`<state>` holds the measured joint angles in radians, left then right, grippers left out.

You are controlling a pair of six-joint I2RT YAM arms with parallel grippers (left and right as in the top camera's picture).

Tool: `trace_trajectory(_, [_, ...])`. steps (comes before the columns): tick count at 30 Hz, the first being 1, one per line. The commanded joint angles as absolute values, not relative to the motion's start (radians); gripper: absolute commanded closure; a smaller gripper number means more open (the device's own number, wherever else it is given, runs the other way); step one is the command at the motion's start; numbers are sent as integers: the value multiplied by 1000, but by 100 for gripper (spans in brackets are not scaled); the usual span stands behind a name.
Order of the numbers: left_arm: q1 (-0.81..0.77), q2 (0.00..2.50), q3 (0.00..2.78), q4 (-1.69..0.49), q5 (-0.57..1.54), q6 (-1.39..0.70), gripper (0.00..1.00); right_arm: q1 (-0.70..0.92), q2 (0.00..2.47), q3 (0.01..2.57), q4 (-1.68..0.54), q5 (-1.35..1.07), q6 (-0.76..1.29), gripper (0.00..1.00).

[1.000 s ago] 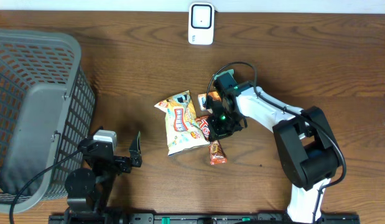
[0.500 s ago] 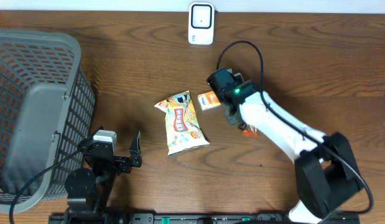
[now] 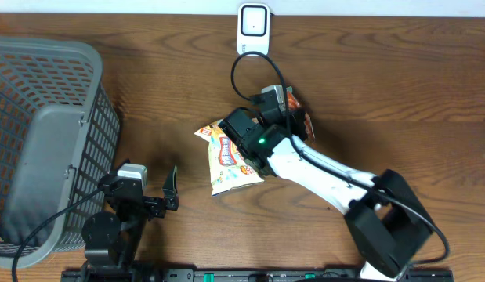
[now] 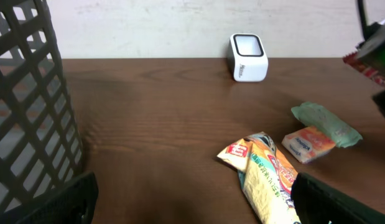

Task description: Scan the item barcode

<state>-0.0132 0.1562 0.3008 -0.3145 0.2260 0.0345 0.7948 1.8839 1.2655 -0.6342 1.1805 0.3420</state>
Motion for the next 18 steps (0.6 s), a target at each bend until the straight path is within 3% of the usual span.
trace_trajectory(1, [-10,155,298,-314,220,48,1,796,1964,1256,-558,1446,273,99])
trace_trajectory(4, [-10,155,298,-315,220,48,1,798,2033,1256,-466,1581,123,99])
trace_trajectory(8, [-10,155,298,-315,220,48,1,796,2038,1256,-428,1581,118,99])
trace_trajectory(10, [-10,155,298,-314,220,48,1,796,2038,1256,-305,1579,118,99])
trace_trajectory(18, [-10,155,298,-315,220,48,1,793,2098,1256,-246,1409,67,99])
